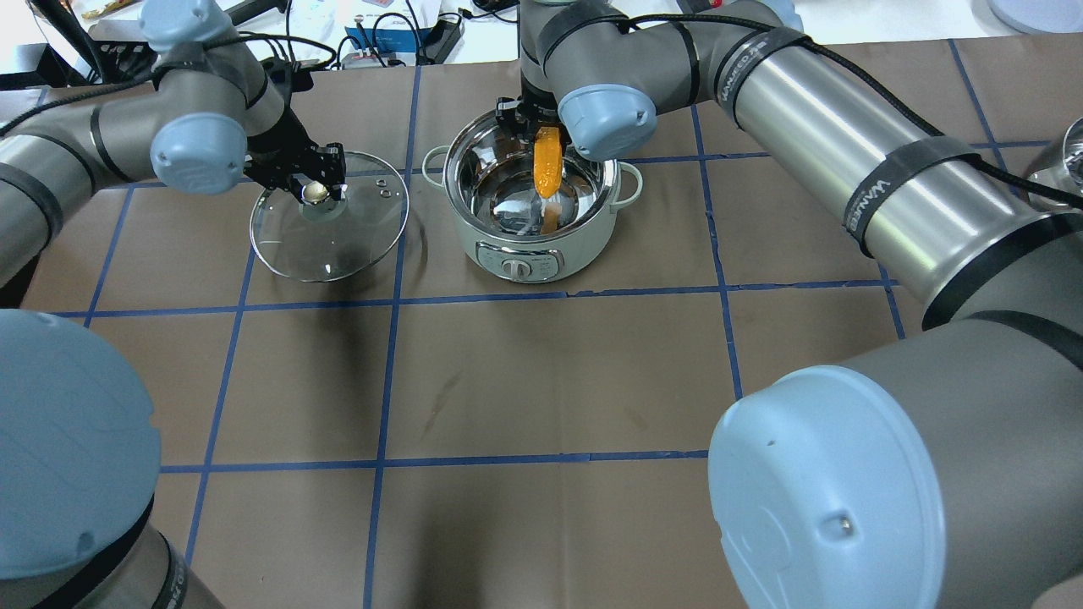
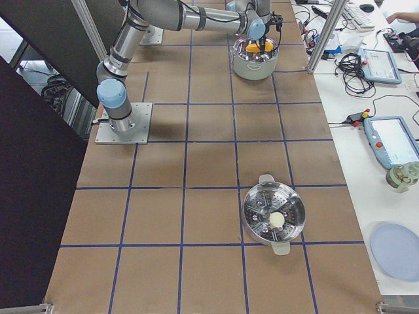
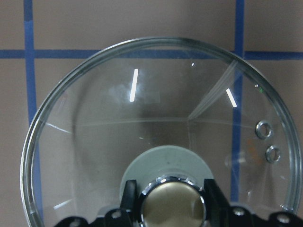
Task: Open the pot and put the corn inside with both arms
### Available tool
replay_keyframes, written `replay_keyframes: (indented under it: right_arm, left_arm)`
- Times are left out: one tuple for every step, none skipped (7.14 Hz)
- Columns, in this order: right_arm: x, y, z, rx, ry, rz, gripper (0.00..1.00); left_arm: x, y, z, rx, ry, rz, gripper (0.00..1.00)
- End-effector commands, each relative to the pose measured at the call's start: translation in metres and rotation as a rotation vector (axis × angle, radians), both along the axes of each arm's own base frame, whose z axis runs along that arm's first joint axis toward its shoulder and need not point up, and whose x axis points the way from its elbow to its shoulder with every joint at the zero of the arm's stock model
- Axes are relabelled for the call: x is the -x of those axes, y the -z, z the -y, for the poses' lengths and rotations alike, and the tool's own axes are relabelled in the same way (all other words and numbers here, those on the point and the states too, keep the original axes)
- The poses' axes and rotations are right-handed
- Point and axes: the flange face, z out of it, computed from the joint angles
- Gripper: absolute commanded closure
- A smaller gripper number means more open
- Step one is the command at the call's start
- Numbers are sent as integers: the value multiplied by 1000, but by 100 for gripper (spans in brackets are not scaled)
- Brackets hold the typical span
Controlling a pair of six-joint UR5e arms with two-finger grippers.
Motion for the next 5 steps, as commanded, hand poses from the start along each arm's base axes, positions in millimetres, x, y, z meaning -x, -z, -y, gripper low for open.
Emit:
replay_keyframes:
  right_arm:
    - [-15,29,0,-4,-18,-7,89]
    - [-16,45,1,-24,-20,-15,86]
    - [-15,59,0,-30,-22,-19,80]
    - [-15,66,-2,-42,-33,-25,10]
    - [-13,65,-4,-42,-29,-36,0]
  left_arm:
    - [-3,37,-3,3,0,3,1]
    - [-5,36,-3,1,-1,12,0]
    - [-8,22,-2,16,-8,22,0]
    - [-15,-5,-5,-4,-17,34,0]
    - [-11,-61,-23,-27,-33,33,0]
